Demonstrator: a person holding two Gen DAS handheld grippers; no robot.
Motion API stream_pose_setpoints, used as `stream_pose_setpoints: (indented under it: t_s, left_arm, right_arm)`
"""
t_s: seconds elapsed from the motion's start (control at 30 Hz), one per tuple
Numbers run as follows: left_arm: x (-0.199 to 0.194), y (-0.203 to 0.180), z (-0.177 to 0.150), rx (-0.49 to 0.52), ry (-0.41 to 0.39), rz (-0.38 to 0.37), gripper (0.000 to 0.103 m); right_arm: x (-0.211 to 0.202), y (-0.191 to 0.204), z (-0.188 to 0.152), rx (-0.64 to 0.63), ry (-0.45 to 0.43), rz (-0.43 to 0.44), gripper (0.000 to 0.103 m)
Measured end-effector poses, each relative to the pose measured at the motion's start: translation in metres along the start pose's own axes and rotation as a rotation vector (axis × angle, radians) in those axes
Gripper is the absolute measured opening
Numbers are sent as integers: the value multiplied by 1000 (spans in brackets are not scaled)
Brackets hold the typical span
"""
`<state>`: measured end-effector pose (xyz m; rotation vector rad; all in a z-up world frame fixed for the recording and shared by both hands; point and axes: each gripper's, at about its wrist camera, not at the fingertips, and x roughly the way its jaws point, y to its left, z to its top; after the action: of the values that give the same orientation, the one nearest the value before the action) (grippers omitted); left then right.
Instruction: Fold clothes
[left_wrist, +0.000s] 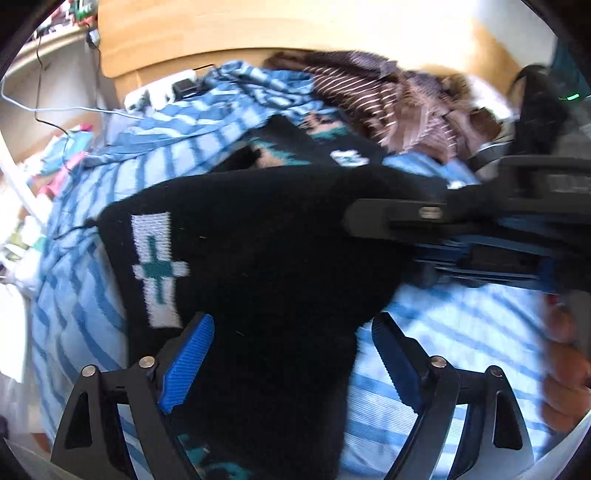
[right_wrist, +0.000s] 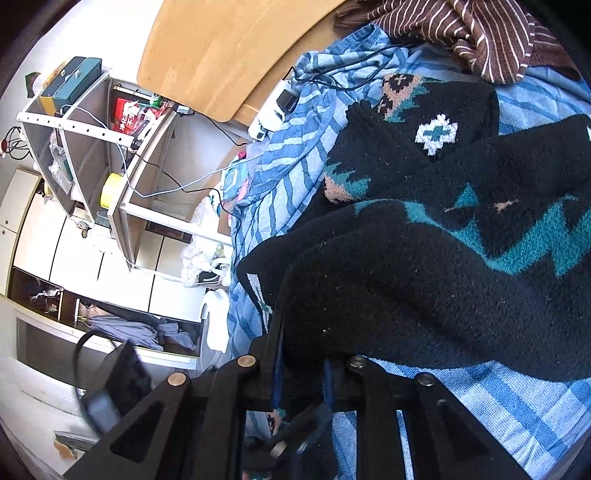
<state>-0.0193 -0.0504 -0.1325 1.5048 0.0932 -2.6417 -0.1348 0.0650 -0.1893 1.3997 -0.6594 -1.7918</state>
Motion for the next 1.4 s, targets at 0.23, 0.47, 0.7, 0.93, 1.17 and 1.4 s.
stream_pose_setpoints:
  t_s: [0.23,0.47,0.7,0.93,1.17,1.4]
  left_arm:
    - [-1,13,-5,-91,92,-97,17]
    - [-59,32,-10,-184,-24,-208,15]
    - [-101,30,-2,-188,-131,-247,14]
    - [-187,19,10,-117,-321,-253,14]
    - [-287,45,-2,-143,-515,-256,14]
    - [-268,77,-24,-260,-428,-188,14]
  right_arm:
    - [9,-2,-17,-23,52,-41,19]
    - [0,-14,-29,104,52,33,57]
    - [-8,-10,-23,200,-32,109,52]
    - [-82,94,-27,-156,-233,2,34]
    - [-140,209,-59,-471,-354,23,34]
    - [-98,230,-77,-491,-178,25,38]
